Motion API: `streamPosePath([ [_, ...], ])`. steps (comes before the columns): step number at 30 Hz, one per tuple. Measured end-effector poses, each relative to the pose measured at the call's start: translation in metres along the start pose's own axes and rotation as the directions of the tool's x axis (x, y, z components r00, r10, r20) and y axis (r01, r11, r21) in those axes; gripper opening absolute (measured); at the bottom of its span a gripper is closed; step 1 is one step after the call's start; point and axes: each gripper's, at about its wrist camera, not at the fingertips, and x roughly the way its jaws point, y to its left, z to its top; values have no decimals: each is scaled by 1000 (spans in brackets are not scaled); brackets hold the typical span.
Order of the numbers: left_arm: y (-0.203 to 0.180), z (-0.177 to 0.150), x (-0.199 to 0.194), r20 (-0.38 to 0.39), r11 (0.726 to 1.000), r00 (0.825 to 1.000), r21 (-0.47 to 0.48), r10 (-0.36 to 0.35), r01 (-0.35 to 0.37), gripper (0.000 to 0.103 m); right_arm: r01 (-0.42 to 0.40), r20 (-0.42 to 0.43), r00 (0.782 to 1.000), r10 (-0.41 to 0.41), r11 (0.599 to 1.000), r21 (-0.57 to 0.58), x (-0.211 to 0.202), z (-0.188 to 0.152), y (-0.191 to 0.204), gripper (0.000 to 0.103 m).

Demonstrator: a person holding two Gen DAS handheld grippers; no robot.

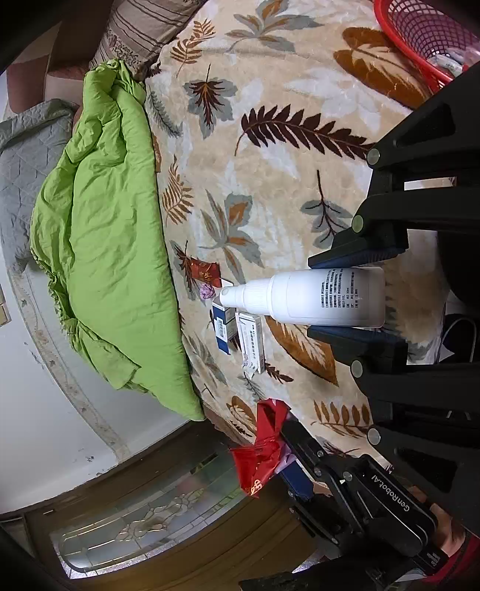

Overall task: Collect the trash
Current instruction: 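Lift the candy wrapper with the left tool while the right tool lifts the spray bottle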

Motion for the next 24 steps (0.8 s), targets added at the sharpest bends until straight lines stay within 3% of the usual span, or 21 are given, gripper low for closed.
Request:
streamPosePath([
  [24,0,20,-40,97,1000,995,6,27,-28,37,-15,44,999,16,1000,-23,-28,4,16,32],
])
